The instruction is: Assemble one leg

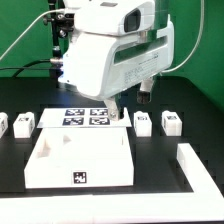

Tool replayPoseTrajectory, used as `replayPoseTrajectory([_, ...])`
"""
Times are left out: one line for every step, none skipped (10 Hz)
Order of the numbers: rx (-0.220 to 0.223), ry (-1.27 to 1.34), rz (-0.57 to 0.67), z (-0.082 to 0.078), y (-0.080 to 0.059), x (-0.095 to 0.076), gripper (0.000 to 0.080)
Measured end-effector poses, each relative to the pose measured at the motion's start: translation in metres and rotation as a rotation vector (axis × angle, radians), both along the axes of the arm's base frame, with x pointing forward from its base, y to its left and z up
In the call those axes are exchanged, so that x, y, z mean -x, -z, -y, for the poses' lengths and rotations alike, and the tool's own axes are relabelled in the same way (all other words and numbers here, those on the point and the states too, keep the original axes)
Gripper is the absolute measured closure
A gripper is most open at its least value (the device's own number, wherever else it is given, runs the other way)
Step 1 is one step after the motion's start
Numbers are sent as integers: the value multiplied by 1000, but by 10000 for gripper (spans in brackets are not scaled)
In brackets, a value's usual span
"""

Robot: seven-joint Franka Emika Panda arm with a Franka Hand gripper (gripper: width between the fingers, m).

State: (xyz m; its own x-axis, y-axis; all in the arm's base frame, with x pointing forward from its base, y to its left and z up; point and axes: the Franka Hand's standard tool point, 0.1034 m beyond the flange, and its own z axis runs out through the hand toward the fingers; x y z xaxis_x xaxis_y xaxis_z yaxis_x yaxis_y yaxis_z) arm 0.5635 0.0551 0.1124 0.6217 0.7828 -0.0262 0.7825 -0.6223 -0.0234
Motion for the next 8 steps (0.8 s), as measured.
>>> replayPoseTrajectory([0,0,0,0,0,0,150])
replayPoseTrajectory([0,0,0,0,0,0,150])
replayPoseTrajectory([0,-1,0,0,0,0,150])
replayPoseTrajectory([-1,-44,-2,0,0,1,150])
replayPoseTrajectory([-4,-98,-13,-7,4,18,150])
replayPoseTrajectory([-3,-243,-26,-9,6,33,150])
replayPoseTrajectory([-3,-380,-12,-7,11,50,150])
replayPoseTrajectory([-11,-571,-18,4,18,71,150])
